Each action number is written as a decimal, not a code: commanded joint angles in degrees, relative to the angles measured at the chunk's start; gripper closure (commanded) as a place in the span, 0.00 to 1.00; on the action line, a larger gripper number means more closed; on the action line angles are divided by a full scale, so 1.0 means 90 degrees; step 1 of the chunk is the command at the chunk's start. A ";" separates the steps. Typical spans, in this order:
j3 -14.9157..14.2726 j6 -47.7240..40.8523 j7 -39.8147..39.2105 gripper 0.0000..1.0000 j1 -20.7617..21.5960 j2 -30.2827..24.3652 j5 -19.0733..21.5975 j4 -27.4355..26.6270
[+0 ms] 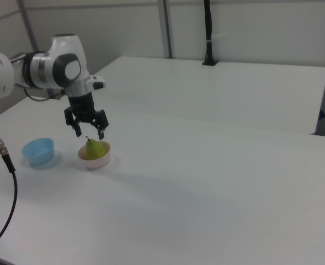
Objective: Pick up a pear from the bowl
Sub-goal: 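Lower the gripper onto the pear and close on it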
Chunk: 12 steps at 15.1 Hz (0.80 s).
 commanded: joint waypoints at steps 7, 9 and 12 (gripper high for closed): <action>-0.0164 0.0851 0.0110 0.02 0.0306 0.0673 -0.0591 -0.0026; -0.0164 0.0851 0.0100 0.08 0.0306 0.0742 -0.0776 -0.0026; -0.0154 0.0841 0.0109 0.28 0.0316 0.0771 -0.0825 -0.0036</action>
